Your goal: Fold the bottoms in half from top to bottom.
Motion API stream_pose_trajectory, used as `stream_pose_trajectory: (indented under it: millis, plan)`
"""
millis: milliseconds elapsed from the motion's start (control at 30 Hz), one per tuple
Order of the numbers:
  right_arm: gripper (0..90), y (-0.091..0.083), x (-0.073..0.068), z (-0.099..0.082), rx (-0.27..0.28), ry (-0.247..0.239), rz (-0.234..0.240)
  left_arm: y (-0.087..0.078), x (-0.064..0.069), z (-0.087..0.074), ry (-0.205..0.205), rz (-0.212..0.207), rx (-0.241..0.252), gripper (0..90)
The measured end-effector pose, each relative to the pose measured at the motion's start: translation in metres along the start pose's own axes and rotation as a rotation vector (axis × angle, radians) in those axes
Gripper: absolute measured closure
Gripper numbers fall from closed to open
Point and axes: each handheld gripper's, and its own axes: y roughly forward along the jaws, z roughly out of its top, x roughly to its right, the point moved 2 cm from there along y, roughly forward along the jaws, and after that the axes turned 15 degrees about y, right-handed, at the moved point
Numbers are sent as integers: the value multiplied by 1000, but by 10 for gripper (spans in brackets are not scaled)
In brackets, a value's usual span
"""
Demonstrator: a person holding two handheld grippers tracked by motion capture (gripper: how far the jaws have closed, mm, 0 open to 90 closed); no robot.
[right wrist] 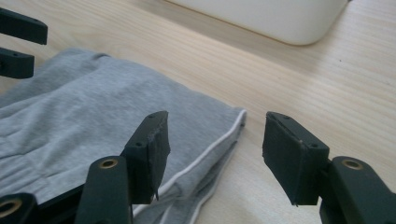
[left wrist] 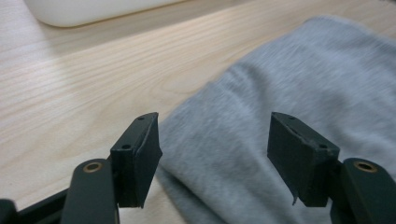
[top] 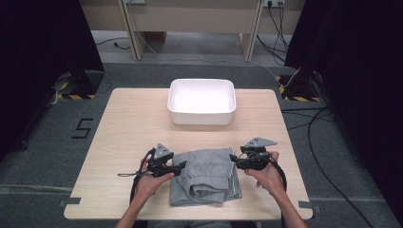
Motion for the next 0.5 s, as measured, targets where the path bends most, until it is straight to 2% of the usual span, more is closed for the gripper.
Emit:
stream_pose_trajectory:
  millis: [100,133,167,200,267,400,467,500]
  plan:
    - [404,-3,-8,-2,-1,-17,14,-5,8,3,-14,-33,8,323]
    - [404,-4,-10,-4,-3,-23,21,-8,13,5,-44,-59,23,315]
    - [404,-6,-14,-6,-10,-28,30,-9,16,7,-54,-73,34,308]
    - [404,-6,-16,-7,-11,-33,32,-11,21,10,-46,-80,34,308]
    - [404,-8,-21,-9,-14,-36,44,-14,31,13,9,-65,24,304]
    - [404,-11,-33,-15,-26,-70,64,-19,45,12,28,-92,21,297]
    - [404,-11,-39,-20,-38,-82,78,-20,53,8,56,-95,6,296]
    - [404,-11,-40,-22,-45,-86,80,-20,57,5,85,-85,-14,291]
